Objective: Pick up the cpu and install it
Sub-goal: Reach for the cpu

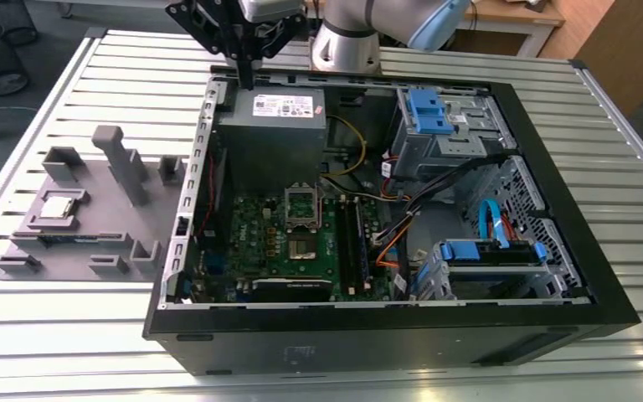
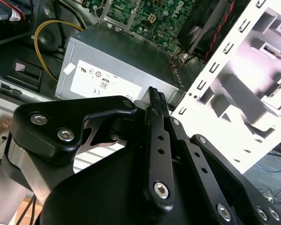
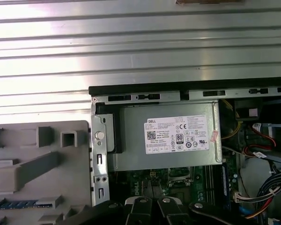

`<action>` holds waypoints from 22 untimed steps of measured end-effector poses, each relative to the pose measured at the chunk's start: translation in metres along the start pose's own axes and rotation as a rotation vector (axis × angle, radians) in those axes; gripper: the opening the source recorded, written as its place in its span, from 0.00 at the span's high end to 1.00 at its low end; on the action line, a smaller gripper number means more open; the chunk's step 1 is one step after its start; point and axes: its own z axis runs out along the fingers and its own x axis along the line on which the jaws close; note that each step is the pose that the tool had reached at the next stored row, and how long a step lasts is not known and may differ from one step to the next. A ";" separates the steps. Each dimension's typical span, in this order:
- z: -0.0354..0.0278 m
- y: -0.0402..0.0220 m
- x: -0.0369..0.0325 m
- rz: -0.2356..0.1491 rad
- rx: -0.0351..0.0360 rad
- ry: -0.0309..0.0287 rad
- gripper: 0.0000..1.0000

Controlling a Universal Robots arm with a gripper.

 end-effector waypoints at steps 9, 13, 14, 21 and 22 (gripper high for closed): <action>-0.0001 -0.0010 0.0126 0.000 -0.0135 0.0009 0.90; -0.0001 -0.0014 0.0182 0.000 -0.0187 0.0014 0.90; -0.0001 -0.0015 0.0196 0.001 -0.0198 0.0015 0.90; -0.0002 -0.0022 0.0279 0.001 -0.0262 0.0020 0.90; -0.0002 -0.0022 0.0291 0.001 -0.0269 0.0020 0.90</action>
